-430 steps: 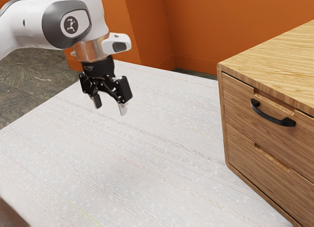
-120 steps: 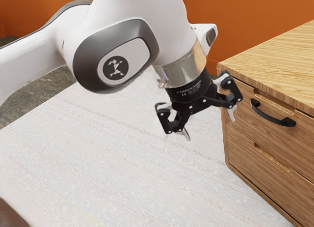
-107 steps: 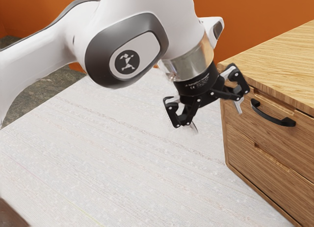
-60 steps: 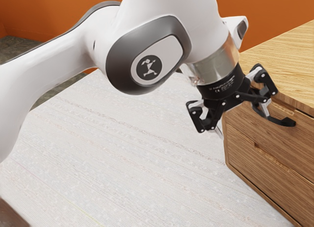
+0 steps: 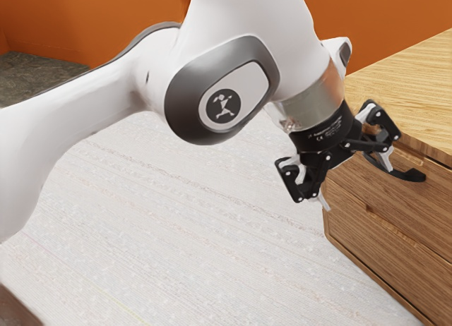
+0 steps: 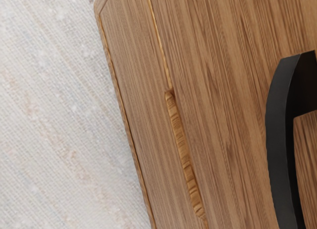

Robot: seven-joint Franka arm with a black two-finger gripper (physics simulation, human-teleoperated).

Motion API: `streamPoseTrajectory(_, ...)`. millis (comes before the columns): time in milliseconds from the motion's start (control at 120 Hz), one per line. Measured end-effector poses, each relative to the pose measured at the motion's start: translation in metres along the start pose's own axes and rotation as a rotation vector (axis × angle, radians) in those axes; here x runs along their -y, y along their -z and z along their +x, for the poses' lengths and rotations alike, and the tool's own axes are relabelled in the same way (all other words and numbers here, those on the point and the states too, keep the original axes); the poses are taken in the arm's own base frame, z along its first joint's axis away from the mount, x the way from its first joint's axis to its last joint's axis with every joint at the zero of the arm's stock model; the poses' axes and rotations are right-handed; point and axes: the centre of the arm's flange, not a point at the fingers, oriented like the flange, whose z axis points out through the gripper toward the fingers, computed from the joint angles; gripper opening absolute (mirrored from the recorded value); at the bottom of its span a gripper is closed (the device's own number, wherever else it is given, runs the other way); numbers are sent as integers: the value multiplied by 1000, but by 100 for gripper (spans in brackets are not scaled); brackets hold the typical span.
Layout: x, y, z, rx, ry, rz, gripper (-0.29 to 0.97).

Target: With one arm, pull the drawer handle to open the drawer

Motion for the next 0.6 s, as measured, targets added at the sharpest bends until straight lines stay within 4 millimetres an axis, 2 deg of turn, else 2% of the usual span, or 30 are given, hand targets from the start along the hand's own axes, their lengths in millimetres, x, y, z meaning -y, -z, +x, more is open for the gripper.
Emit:
streamPoseTrajectory(350, -1, -3, 4, -1, 32, -16, 68)
streamPoseTrajectory(492, 10, -4, 4, 9, 39, -1, 68)
streamPoseTrajectory(600, 24, 4, 1, 23, 40, 4, 68)
